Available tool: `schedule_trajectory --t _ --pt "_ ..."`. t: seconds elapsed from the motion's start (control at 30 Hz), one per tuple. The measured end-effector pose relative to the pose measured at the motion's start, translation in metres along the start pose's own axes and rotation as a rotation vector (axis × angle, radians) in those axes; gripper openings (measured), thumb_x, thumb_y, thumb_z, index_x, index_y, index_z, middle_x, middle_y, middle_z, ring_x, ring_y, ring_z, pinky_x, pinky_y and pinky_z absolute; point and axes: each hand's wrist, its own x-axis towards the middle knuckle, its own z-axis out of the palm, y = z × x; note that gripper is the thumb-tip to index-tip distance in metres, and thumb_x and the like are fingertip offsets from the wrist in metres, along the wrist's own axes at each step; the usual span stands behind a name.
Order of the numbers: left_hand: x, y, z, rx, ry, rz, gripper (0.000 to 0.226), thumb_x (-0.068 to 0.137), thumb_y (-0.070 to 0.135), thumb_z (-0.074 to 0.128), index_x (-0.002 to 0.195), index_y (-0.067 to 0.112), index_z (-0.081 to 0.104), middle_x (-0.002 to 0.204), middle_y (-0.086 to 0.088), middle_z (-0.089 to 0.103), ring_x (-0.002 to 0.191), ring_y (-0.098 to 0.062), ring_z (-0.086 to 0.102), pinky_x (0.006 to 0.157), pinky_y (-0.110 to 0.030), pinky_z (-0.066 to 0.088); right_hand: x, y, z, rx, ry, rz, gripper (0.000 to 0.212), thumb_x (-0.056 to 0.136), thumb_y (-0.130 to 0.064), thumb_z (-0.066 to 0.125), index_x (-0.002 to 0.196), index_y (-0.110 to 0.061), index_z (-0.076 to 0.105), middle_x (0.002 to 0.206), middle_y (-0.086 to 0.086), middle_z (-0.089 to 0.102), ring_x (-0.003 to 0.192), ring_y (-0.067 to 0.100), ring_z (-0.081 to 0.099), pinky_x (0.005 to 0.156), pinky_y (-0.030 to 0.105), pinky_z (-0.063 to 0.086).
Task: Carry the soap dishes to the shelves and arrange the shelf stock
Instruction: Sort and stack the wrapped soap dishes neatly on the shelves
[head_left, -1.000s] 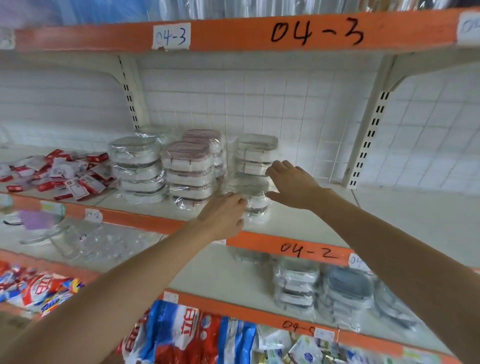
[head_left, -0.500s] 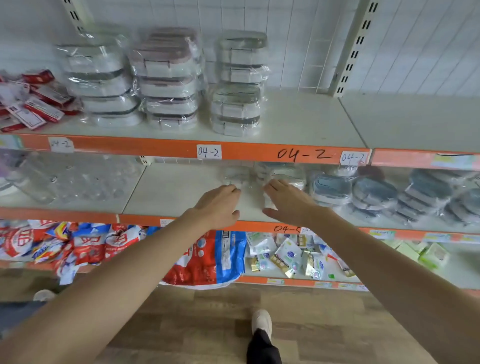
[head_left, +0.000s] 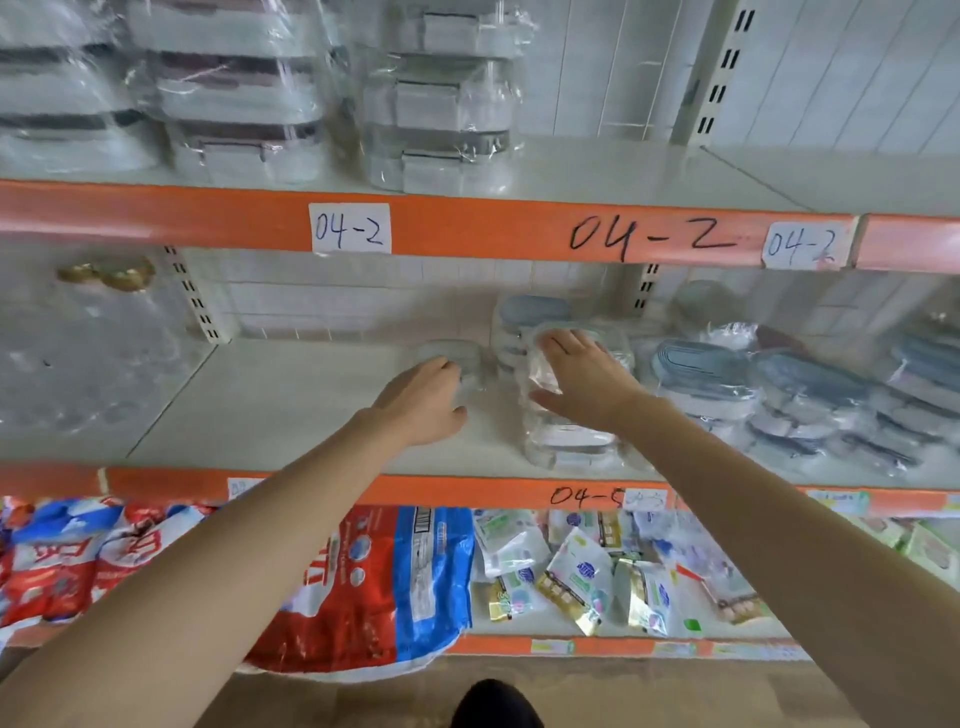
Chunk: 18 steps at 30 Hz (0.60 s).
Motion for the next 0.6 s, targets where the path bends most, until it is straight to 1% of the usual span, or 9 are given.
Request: schedule_trajectory --t 0.1,0.2,0.3,0.37,0.4,0.43,0.5,0.53,0.6 --pt "0.023 0.0 0.026 -0.009 0.007 0.021 0.043 0.091 0.03 0.056 0.125 0.003 0.051 0.128 -0.011 0.051 0.118 -0.03 0.051 0.094 -0.043 0.046 0.013 0.023 0.011 -0.003 -0.012 0.047 0.078 0.089 -0.051 0.056 0.147 -0.01 0.023 0.152 0.005 0.024 0.139 0.024 0.023 0.113 0.038 0.021" --pt "0.043 0.0 0.046 -0.039 0.019 0.045 0.047 0.091 0.03 0.056 0.128 0.002 0.05 0.13 -0.012 0.051 0.121 -0.03 0.05 0.097 -0.042 0.044 0.03 0.042 0.017 -0.006 -0.063 0.109 0.098 0.079 -0.063 0.06 0.148 -0.007 0.019 0.154 0.009 0.019 0.141 0.028 0.019 0.115 0.041 0.019" --pt "0.061 -0.006 0.066 -0.046 0.039 0.075 0.035 0.09 0.027 0.055 0.116 0.003 0.054 0.12 -0.012 0.055 0.115 -0.029 0.052 0.091 -0.036 0.044 0.044 0.058 0.022 -0.017 -0.131 0.15 0.115 0.072 -0.067 0.064 0.151 -0.007 0.007 0.159 0.011 0.004 0.146 0.029 0.007 0.117 0.045 0.011" --pt "0.068 -0.012 0.076 -0.047 0.024 0.063 0.033 0.09 0.028 0.055 0.112 0.003 0.055 0.117 -0.012 0.055 0.112 -0.029 0.052 0.087 -0.034 0.043 0.05 0.062 0.021 -0.008 -0.206 0.155 0.118 0.071 -0.065 0.067 0.152 -0.009 0.001 0.16 0.011 -0.002 0.147 0.03 0.002 0.117 0.045 0.006" --pt "0.072 -0.014 0.08 -0.039 0.029 0.07 0.033 0.091 0.028 0.055 0.111 0.003 0.055 0.117 -0.012 0.055 0.112 -0.029 0.053 0.087 -0.033 0.042 0.052 0.065 0.023 -0.011 -0.223 0.154 0.118 0.071 -0.062 0.069 0.152 -0.01 0.001 0.16 0.011 -0.001 0.146 0.03 0.003 0.117 0.045 0.006" --pt "0.076 -0.016 0.083 -0.026 0.029 0.072 0.033 0.091 0.028 0.054 0.113 0.003 0.055 0.118 -0.012 0.055 0.112 -0.029 0.053 0.089 -0.034 0.043 0.054 0.067 0.025 -0.01 -0.232 0.148 0.116 0.071 -0.06 0.071 0.152 -0.01 0.004 0.159 0.011 0.004 0.146 0.031 0.007 0.117 0.045 0.009" --pt "0.084 -0.022 0.086 -0.015 0.024 0.065 0.034 0.09 0.025 0.053 0.117 0.004 0.055 0.121 -0.012 0.055 0.116 -0.029 0.052 0.092 -0.036 0.044 0.059 0.071 0.026 0.004 -0.224 0.137 0.112 0.069 -0.056 0.074 0.151 -0.01 0.014 0.156 0.012 0.018 0.142 0.031 0.02 0.115 0.044 0.019" --pt "0.088 -0.026 0.087 -0.016 0.029 0.058 0.035 0.089 0.023 0.052 0.119 0.005 0.055 0.123 -0.012 0.055 0.118 -0.03 0.052 0.093 -0.036 0.044 0.06 0.072 0.027 0.011 -0.21 0.135 0.111 0.068 -0.055 0.076 0.151 -0.01 0.017 0.154 0.012 0.022 0.14 0.031 0.022 0.115 0.044 0.022" --pt "0.094 -0.035 0.087 -0.009 0.029 0.021 0.039 0.09 0.018 0.048 0.126 0.005 0.053 0.129 -0.013 0.052 0.122 -0.031 0.05 0.096 -0.037 0.044 0.062 0.073 0.028 -0.011 -0.173 0.121 0.113 0.065 -0.058 0.076 0.15 -0.011 0.018 0.152 0.011 0.023 0.139 0.031 0.022 0.114 0.045 0.023"
